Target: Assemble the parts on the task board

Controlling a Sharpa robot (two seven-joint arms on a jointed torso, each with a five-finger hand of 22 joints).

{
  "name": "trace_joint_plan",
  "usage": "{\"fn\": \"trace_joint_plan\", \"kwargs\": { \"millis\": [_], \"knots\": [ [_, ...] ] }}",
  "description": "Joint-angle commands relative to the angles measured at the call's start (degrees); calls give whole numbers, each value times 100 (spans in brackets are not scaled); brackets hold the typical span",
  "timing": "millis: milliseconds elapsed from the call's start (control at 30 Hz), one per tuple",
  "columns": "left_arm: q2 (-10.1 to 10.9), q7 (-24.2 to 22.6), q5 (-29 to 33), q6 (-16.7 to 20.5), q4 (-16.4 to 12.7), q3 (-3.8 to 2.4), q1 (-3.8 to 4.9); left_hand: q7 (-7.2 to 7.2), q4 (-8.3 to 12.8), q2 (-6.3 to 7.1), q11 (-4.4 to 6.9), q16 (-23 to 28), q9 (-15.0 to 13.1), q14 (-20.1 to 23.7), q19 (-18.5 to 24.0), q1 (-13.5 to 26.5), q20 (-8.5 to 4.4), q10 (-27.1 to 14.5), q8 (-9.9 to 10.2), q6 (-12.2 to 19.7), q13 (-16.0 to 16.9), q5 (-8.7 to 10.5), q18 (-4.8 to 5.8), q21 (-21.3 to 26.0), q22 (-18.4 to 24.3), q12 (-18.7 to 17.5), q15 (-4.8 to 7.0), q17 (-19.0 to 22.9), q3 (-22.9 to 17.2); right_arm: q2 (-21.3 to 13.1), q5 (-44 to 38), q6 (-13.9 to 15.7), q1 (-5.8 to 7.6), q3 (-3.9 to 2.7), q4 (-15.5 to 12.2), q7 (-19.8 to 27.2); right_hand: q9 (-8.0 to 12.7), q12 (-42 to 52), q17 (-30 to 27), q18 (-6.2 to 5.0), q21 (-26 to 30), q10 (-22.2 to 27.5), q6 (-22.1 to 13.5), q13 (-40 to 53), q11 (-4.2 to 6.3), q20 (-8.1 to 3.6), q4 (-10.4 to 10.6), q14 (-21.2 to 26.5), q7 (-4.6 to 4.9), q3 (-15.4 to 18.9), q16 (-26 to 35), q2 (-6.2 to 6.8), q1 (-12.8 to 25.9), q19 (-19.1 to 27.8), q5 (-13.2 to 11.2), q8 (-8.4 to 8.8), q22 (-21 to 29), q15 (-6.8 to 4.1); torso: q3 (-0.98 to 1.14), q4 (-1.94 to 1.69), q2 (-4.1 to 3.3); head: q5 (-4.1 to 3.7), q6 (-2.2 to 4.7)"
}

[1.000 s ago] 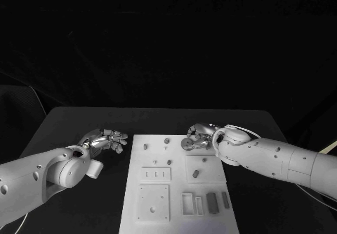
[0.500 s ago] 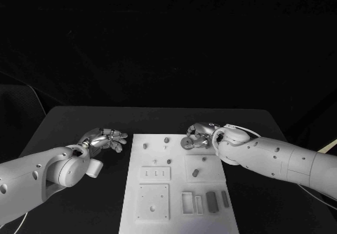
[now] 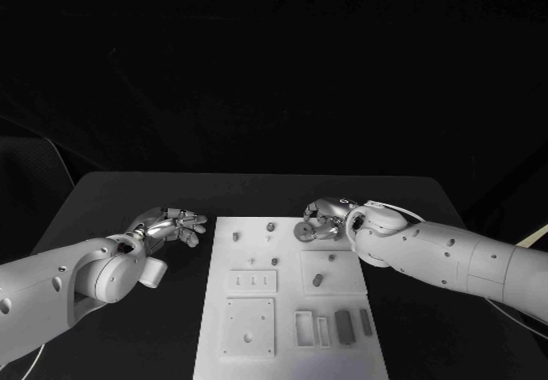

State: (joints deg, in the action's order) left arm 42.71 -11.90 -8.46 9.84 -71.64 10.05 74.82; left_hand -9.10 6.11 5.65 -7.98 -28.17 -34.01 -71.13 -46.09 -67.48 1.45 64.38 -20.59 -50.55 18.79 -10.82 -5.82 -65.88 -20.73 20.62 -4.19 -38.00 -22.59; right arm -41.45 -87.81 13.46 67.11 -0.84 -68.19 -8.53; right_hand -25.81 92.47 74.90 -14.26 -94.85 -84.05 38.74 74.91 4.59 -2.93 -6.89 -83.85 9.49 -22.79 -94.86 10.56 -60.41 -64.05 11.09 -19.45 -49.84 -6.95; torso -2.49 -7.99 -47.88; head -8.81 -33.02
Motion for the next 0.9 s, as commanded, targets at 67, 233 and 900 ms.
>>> {"fn": "trace_joint_plan", "kwargs": {
  "millis": [67, 233, 900],
  "knots": [
    [-3, -35, 22, -85, -5, -3, 2, 2, 6, -14, 4, 32, 9, 10, -33, -11, 18, -22, 30, 40, -7, 5, -70, 33, 10, -37, -20, -7, 36, -45, -118, -310, -57, 38, 42, -107, 6, -16, 2737, -74, -709, -399, 3, 133, 37, -32, -28, -1983, 43, 14, -1117, 27, -56, 31, -14, 27, -6, 19, 3, 0, -1, -2, -8],
    [-4, -35, 22, -87, -5, -3, 2, 2, 7, -14, 4, 33, 9, 10, -33, -13, 18, -22, 30, 40, -7, 5, -70, 33, 10, -38, -20, -7, 36, -63, -121, -281, -59, 38, 9, -102, 11, -27, 2748, -74, -707, -383, -17, 113, 35, -31, -32, -1991, 44, 18, -1121, 36, -70, 36, -14, 39, -7, 20, 3, 4, 1, -8, -7],
    [-4, -33, 22, -85, -8, -3, 1, 2, 9, -17, 4, 35, 9, 11, -32, -18, 18, -23, 32, 39, -7, 4, -71, 35, 12, -40, -20, -10, 34, -83, -165, -183, -71, 38, -70, -61, -75, 12, 2745, -74, -701, -395, 489, 182, 16, -9, -32, -1981, 10, -48, -1124, -328, -514, 100, 200, -148, -55, 31, 3, 6, -3, -31, -35]
  ]
}}
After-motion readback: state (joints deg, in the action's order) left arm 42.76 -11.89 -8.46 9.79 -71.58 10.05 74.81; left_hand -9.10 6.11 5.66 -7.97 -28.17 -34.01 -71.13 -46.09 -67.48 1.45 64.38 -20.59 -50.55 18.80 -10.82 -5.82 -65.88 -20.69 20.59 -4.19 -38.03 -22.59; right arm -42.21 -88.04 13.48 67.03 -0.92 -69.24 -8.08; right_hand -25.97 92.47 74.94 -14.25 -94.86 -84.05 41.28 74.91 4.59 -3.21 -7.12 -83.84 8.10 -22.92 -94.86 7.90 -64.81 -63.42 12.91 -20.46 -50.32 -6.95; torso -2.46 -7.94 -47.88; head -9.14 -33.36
